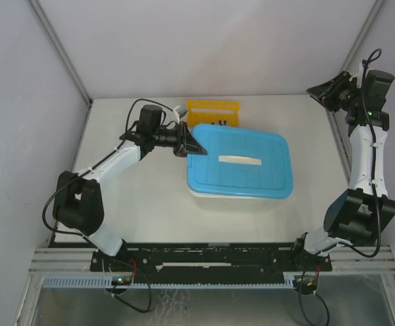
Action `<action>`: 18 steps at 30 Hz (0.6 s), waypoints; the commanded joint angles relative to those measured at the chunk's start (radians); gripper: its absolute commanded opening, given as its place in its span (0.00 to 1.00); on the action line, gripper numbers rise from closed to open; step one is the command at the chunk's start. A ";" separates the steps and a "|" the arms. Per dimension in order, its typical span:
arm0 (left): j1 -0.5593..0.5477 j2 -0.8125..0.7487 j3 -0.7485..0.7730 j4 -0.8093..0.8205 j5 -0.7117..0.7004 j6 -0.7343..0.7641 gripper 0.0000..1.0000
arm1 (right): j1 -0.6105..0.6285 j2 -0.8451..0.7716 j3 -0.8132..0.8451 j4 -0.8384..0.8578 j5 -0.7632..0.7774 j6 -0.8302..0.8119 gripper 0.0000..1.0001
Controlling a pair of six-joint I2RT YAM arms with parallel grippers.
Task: Organize the chemistry lab equipment
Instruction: Close the lid of the storage box.
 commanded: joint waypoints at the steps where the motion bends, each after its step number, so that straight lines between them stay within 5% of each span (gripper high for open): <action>1: -0.007 0.004 0.034 -0.139 -0.019 0.125 0.00 | 0.014 -0.045 -0.005 0.023 -0.005 -0.023 0.29; 11: -0.006 -0.001 0.029 -0.178 -0.063 0.146 0.01 | 0.040 -0.065 -0.019 0.001 0.007 -0.051 0.29; 18: -0.006 -0.029 0.016 -0.188 -0.093 0.149 0.30 | 0.049 -0.068 -0.023 0.000 0.001 -0.055 0.29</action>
